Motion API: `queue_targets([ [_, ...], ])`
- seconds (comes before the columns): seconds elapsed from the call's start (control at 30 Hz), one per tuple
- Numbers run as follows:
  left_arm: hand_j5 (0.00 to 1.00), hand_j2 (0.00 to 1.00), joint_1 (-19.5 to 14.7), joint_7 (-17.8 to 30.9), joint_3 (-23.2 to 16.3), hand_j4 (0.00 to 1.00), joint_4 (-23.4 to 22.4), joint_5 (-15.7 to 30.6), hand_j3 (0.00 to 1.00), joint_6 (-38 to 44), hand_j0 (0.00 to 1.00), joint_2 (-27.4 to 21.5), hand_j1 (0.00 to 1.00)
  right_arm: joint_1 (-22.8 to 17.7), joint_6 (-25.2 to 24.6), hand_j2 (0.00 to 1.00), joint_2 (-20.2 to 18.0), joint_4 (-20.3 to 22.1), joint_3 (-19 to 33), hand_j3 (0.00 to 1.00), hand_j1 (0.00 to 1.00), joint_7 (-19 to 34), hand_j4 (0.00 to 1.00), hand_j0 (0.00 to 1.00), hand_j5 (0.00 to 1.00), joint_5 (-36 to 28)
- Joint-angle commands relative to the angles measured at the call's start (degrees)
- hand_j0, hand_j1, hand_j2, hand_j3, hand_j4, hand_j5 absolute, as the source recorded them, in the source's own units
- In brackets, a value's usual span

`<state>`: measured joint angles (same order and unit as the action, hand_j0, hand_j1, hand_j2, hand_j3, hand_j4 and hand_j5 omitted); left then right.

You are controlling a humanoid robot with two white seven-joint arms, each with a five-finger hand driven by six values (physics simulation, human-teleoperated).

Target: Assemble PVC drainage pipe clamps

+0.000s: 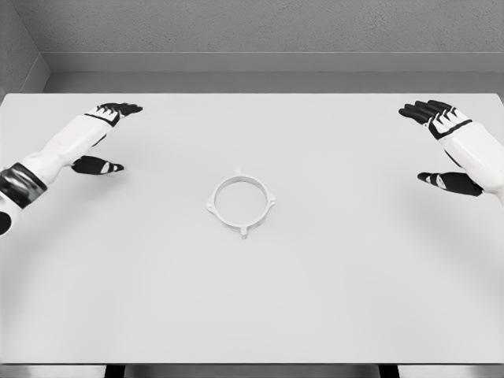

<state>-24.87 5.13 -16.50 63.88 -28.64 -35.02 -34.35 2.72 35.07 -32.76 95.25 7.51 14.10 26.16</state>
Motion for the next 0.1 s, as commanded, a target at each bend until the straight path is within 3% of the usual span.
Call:
queue_targets([
  [0.0, 1.00, 1.00, 0.0, 0.0, 3.2, 1.00, -3.5, 1.0, 1.00, 0.0, 1.00, -3.5, 1.00, -0.1, -0.1, 1.00, 0.0, 0.0, 0.0, 1.00, 1.00, 0.0, 1.00, 1.00, 1.00, -0.4],
  [0.07, 1.00, 1.00, -0.1, 0.0, 3.2, 1.00, -3.8, 1.0, 1.00, 0.0, 1.00, -3.5, 1.00, -0.1, -0.1, 1.00, -0.1, 0.0, 0.0, 1.00, 1.00, 0.0, 1.00, 1.00, 1.00, -0.4],
])
